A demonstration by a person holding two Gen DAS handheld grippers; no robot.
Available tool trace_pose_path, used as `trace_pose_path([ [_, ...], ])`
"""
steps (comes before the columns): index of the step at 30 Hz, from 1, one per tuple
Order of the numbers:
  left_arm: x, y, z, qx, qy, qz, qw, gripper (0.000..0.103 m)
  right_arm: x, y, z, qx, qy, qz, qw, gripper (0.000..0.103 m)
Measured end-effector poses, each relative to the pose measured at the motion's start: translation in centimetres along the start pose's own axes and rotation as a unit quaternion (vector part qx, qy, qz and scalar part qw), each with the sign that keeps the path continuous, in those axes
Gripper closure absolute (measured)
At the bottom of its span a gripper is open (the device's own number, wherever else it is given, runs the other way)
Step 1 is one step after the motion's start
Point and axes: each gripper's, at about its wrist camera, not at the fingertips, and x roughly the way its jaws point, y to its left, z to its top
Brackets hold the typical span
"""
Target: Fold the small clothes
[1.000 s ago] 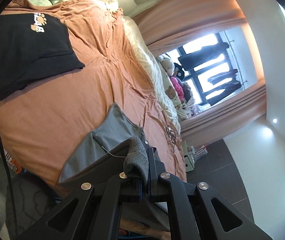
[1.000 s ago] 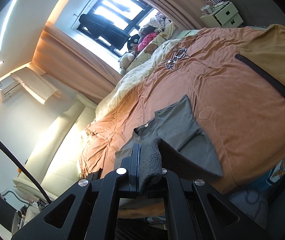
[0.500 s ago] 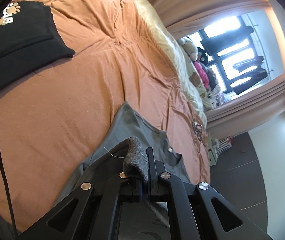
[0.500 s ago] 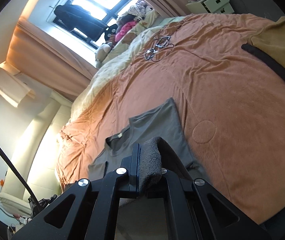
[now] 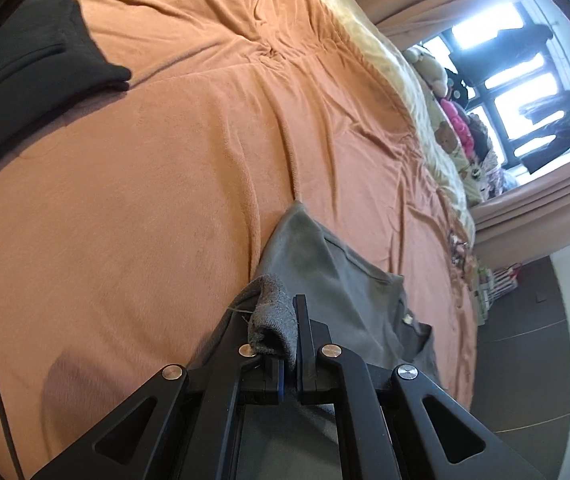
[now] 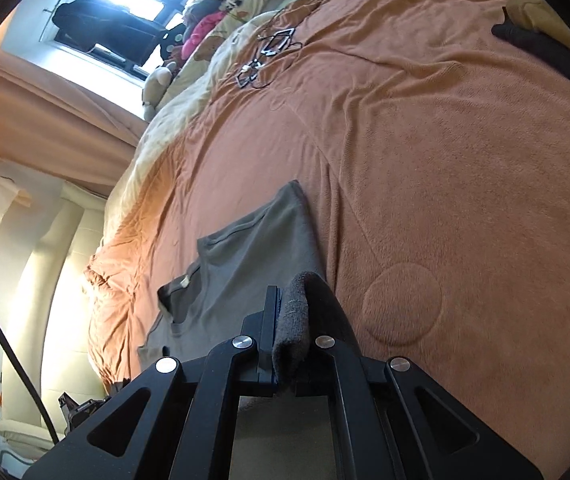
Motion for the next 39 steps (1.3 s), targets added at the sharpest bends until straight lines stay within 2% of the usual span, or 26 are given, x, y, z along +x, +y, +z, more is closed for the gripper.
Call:
trace_pose_path([
  [2,1.7,-0.4,0.5,0.016,0.018,0.026,0.9994,0.1,0.6,0.4,0.2,0.0,0.006,-0.012,1.0,0.101],
  [3,2.3,-0.4,0.7,0.02,0.029,0.035,0.9988,0.098,1.0,0.8,0.4,-0.004,0.013,-0.022,1.0,0.096],
  [5,3.0,-0.5,0.9,0.033,0.049,0.036,0.9976,0.09,0.6,1.6,0.5,-0.015,0.011,-0.025,1.0,0.073],
  [6,2.9,-0.8,1.0,0.048,0.052,0.038,0.9968,0.075,0.1,2.0,0.7,-0.024,0.002,-0.029,0.999,0.04],
  [7,2.8,-0.9,1.1,0.059,0.051,0.043,0.9961,0.065,-0.8,2.2,0.8,-0.034,-0.011,-0.03,0.999,0.023],
  [8,2.4,-1.2,1.2,0.075,0.043,0.05,0.995,0.044,-1.4,2.4,0.8,-0.041,-0.019,-0.031,0.998,0.023],
  [9,2.1,-1.3,1.2,0.085,0.037,0.055,0.9942,0.035,-2.0,2.9,0.8,-0.056,-0.019,-0.036,0.998,0.023],
  [12,1.3,-1.5,1.4,0.117,0.036,0.067,0.9902,0.034,-2.7,3.5,0.1,-0.089,0.0,-0.061,0.994,0.023],
  [14,1.2,-1.5,1.1,0.153,0.048,0.081,0.9837,0.034,-2.8,4.1,-0.8,-0.129,0.016,-0.086,0.988,0.023],
  [18,1.3,-1.2,-0.1,0.235,0.076,0.118,0.9618,0.034,-3.0,5.9,-2.3,-0.21,0.051,-0.129,0.968,0.023],
  [26,2.8,-0.3,-1.8,0.31,0.11,0.153,0.932,0.034,-2.7,7.4,-3.9,-0.293,0.083,-0.183,0.935,0.023],
  [28,3.3,-0.4,-2.0,0.317,0.113,0.16,0.9281,0.034,-2.5,7.2,-4.3,-0.302,0.09,-0.199,0.928,0.023],
  [32,4.7,-0.5,-1.9,0.329,0.112,0.161,0.9238,0.034,-1.0,6.8,-4.3,-0.306,0.098,-0.204,0.925,0.023],
  [35,5.6,-0.7,-1.5,0.326,0.111,0.155,0.9259,0.037,0.3,7.3,-4.4,-0.314,0.096,-0.202,0.923,0.023],
  [39,6.7,-1.4,-0.8,0.323,0.106,0.155,0.9276,0.041,2.3,7.7,-3.7,-0.316,0.093,-0.196,0.924,0.03],
])
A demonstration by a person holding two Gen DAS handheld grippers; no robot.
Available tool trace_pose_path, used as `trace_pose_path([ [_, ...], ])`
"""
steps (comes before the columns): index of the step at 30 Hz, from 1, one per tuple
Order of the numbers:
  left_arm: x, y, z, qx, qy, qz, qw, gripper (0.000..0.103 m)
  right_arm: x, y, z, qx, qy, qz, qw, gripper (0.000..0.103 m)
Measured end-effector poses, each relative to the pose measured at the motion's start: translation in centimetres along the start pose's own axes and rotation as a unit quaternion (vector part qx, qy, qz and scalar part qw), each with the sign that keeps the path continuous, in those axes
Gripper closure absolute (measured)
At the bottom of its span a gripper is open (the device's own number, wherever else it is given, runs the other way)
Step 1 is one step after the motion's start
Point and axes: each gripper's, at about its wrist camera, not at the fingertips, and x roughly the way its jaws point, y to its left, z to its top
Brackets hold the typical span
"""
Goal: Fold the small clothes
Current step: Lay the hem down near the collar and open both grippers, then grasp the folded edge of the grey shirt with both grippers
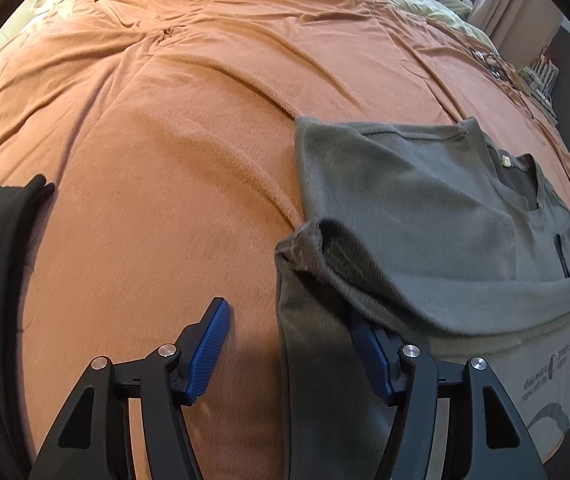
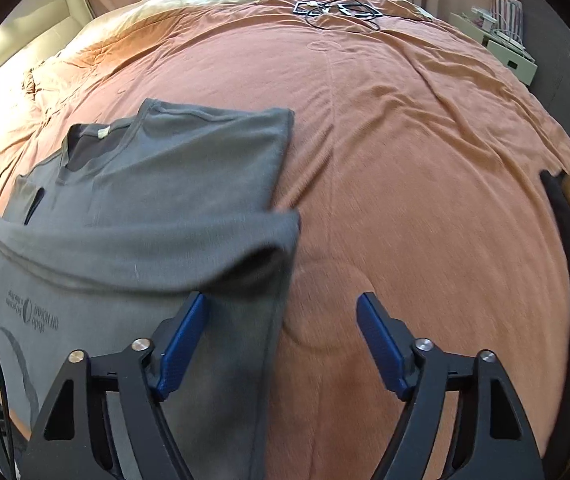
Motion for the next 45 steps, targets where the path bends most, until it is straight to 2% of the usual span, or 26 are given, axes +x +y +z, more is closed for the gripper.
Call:
trace_pose_path([
  [5,0.8,-0.2,1.6,-0.011,-0.006,-0.005,0.9999,0.045,2.8,-1.0,1.9,0.008,-0.013,0.009,1.0,0.04],
  [7,1.0,-0.3,2.1,-0.013,-0.008,-0.007,0.9999,0.046,3.6,-1.3,2.6,0.011,-0.019,0.015,1.0,0.048],
  [10,1.6,-0.5,2.9,-0.012,-0.012,-0.004,0.9998,0.049,4.6,-1.6,3.3,0.016,-0.025,0.021,0.999,0.054],
  [17,1.9,0.3,3.6,-0.032,-0.016,-0.029,0.9989,0.055,6.1,-2.4,3.7,0.046,-0.03,0.054,0.997,0.072],
  [21,1.7,1.2,3.4,-0.053,-0.014,-0.067,0.9962,0.079,5.5,-3.2,3.7,0.055,-0.038,0.069,0.995,0.089],
  [22,1.6,1.2,3.3,-0.055,-0.014,-0.075,0.9956,0.083,5.4,-3.5,3.7,0.058,-0.041,0.07,0.995,0.093],
  [24,1.1,1.3,3.2,-0.056,-0.021,-0.076,0.9954,0.088,4.8,-3.9,3.7,0.067,-0.047,0.069,0.994,0.094],
  [28,0.2,1.2,3.1,-0.055,-0.03,-0.068,0.9957,0.096,3.9,-4.3,3.6,0.081,-0.045,0.093,0.991,0.094],
  [30,0.2,1.3,3.1,-0.054,-0.03,-0.065,0.9959,0.096,3.5,-4.7,3.6,0.093,-0.042,0.113,0.988,0.092],
  [32,0.3,1.5,3.1,-0.058,-0.03,-0.065,0.9957,0.096,3.1,-5.0,3.8,0.094,-0.04,0.113,0.988,0.081],
  [34,0.4,1.8,3.1,-0.068,-0.032,-0.07,0.9947,0.097,2.5,-4.9,3.8,0.081,-0.043,0.099,0.991,0.042],
  [35,0.4,1.9,3.0,-0.074,-0.032,-0.072,0.9941,0.097,2.0,-4.8,3.8,0.075,-0.047,0.092,0.992,0.037],
  [39,0.4,2.1,2.9,-0.08,-0.031,-0.073,0.9936,0.097,1.1,-5.0,3.4,0.059,-0.05,0.09,0.993,0.035],
  [45,0.6,2.2,2.9,-0.084,-0.027,-0.072,0.9935,0.097,2.2,-3.1,2.1,-0.026,-0.013,0.073,0.997,0.035],
])
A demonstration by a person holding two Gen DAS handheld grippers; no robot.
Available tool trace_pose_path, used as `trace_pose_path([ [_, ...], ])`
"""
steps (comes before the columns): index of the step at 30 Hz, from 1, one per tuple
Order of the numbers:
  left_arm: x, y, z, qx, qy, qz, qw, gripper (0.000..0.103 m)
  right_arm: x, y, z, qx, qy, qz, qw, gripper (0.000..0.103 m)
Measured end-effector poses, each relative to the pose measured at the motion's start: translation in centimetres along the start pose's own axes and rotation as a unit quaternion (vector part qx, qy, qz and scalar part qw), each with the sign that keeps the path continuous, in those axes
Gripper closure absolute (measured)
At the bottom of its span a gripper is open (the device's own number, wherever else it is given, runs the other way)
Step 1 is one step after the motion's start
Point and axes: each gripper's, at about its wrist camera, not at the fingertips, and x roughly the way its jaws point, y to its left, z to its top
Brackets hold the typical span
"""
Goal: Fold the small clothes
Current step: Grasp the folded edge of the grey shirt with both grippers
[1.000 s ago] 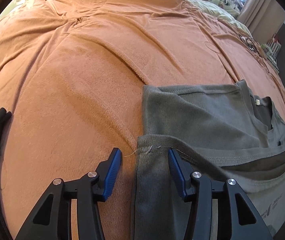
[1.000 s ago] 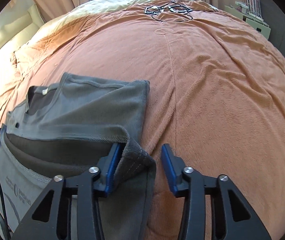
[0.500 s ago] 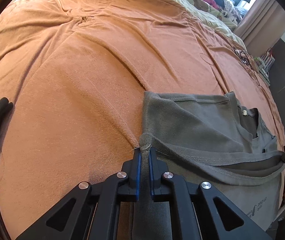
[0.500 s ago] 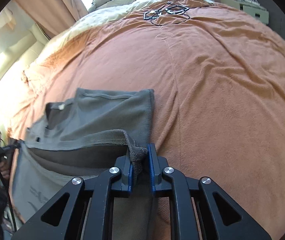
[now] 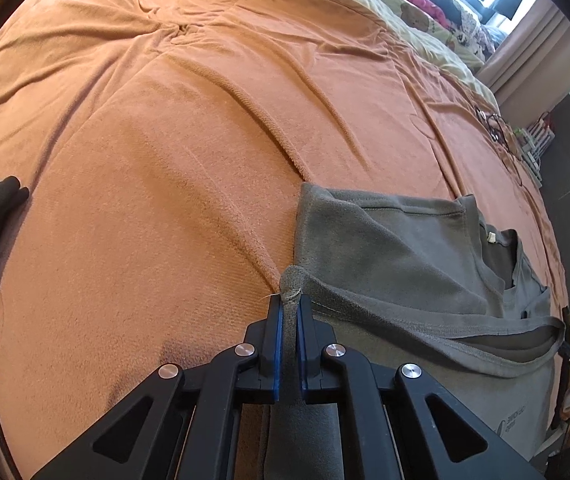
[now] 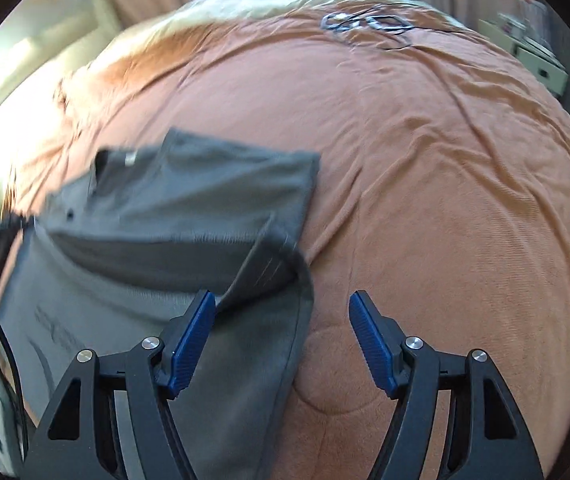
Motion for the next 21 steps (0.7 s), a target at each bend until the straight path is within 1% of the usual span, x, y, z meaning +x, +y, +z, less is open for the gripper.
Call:
trace_pose_path([
  [2,0.2,0.0,0.1,0.001,0.003,0.001,1.0,0.097,0.0,0.1,-0.3,-0.014,0.002,0.01,1.0,0.035],
  [7,0.5,-0.1,0.3,0.003,0.006,0.003,1.0,0.097,0.4,0.4,-0.8,-0.06,0.021,0.01,0.998,0.035],
  [10,0.7,-0.3,0.4,0.007,0.006,0.006,0.9999,0.097,0.8,0.6,-0.4,-0.069,0.022,-0.011,0.997,0.035],
  [14,0.7,-0.1,0.3,0.003,0.005,0.004,1.0,0.097,2.5,1.1,0.7,-0.055,0.013,-0.036,0.998,0.035],
  [15,0.6,-0.1,0.2,0.003,0.004,0.005,1.0,0.097,2.8,1.0,1.3,-0.042,0.001,-0.033,0.999,0.042],
  [16,0.6,-0.1,0.2,0.004,0.003,0.005,1.0,0.097,3.0,0.9,1.6,-0.029,-0.007,-0.03,0.999,0.052],
  [17,0.5,0.0,0.2,0.004,0.003,0.004,1.0,0.097,3.1,0.7,1.7,-0.017,-0.013,-0.025,0.999,0.057],
  [19,0.3,0.1,0.2,0.003,0.002,0.002,1.0,0.097,3.1,-0.2,2.2,0.021,-0.032,-0.01,0.999,0.08],
  [20,0.2,0.2,0.1,0.002,0.001,0.001,1.0,0.097,3.1,-0.5,2.2,0.032,-0.038,-0.01,0.999,0.086],
  [21,0.0,0.2,0.1,0.002,0.0,0.001,1.0,0.097,3.1,-0.8,2.2,0.044,-0.042,-0.011,0.998,0.094],
])
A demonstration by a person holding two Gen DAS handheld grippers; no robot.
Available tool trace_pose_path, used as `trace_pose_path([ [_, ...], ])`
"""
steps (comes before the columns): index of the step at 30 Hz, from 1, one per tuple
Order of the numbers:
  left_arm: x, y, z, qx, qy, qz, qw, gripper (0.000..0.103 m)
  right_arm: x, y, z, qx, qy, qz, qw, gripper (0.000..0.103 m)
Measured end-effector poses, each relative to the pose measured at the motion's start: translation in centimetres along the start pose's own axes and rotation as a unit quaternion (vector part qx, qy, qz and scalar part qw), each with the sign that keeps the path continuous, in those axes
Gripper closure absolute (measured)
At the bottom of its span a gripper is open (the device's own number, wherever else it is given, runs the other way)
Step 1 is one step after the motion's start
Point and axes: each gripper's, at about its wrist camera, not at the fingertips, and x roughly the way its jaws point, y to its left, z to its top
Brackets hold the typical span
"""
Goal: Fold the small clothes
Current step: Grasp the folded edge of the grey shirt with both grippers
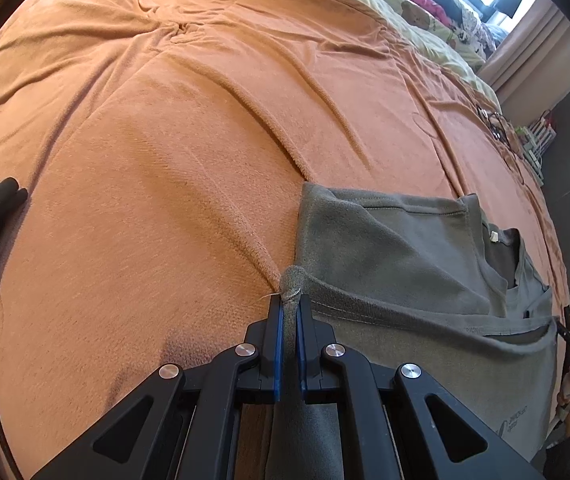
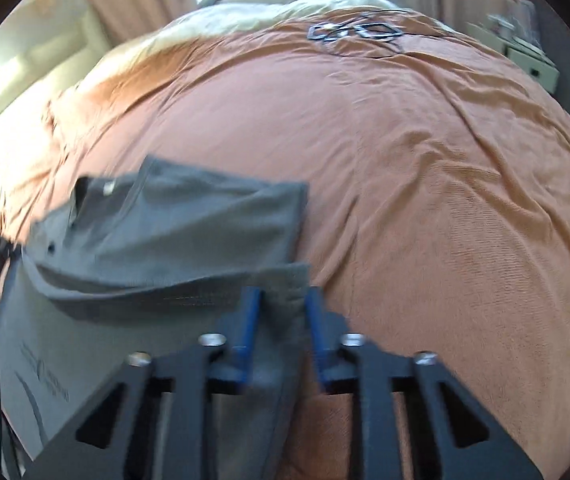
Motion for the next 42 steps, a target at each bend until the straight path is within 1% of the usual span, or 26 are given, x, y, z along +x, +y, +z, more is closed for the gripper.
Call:
trace_pose_path([
  [1,-0.1,0.0,0.0,0.001,-0.001,0.001,1.0,0.097,-0.1,-0.3,-0.1,0.009,-0.003,-0.001,1.0,0.099],
  [3,-0.6,-0.1,-0.1,0.004,-0.005,0.002,1.0,0.098,-0.5,-0.6,-0.4,0.018,-0.01,0.005,1.0,0.1],
  [7,-1.8,-0.5,-0.1,0.008,-0.016,0.001,0.9998,0.098,-2.3,0.0,-1.0,0.01,-0.029,-0.005,1.0,0.101],
  [9,-3.0,-0.7,-0.1,0.012,-0.026,-0.001,0.9996,0.098,-3.5,0.7,-1.1,0.006,-0.042,-0.014,0.999,0.101],
  [12,-4.8,-1.1,0.2,0.017,-0.043,-0.009,0.9989,0.098,-5.6,1.5,-0.8,0.001,-0.06,-0.015,0.998,0.101],
  [16,-7.1,-2.1,1.1,0.028,-0.067,-0.008,0.9973,0.098,-8.2,2.4,-0.2,-0.006,-0.082,-0.021,0.996,0.101],
  [18,-8.1,-2.5,2.0,0.025,-0.082,-0.004,0.9963,0.098,-9.2,2.6,0.2,-0.006,-0.092,-0.027,0.995,0.101],
  [21,-8.6,-2.8,3.3,0.018,-0.094,0.0,0.9954,0.098,-9.8,2.6,1.1,0.001,-0.102,-0.039,0.994,0.101],
  [24,-8.1,-3.5,4.9,0.02,-0.097,0.014,0.995,0.098,-9.4,2.8,2.2,0.004,-0.104,-0.047,0.993,0.101],
  [28,-6.5,-4.5,6.8,0.027,-0.091,0.034,0.9949,0.098,-7.8,3.4,3.8,0.005,-0.098,-0.056,0.994,0.101],
  [33,-2.4,-5.4,9.2,0.039,-0.061,0.065,0.9952,0.098,-3.7,3.1,6.3,0.008,-0.068,-0.068,0.995,0.101],
  [36,0.2,-5.7,10.0,0.049,-0.042,0.086,0.9943,0.098,-0.8,2.5,7.2,0.012,-0.045,-0.073,0.996,0.101],
  [39,2.3,-5.8,10.5,0.061,-0.026,0.107,0.9921,0.098,1.3,2.1,8.5,0.014,-0.032,-0.075,0.997,0.101],
  [42,3.2,-5.7,10.6,0.066,-0.025,0.119,0.9904,0.098,2.6,2.0,9.4,0.014,-0.028,-0.073,0.997,0.101],
])
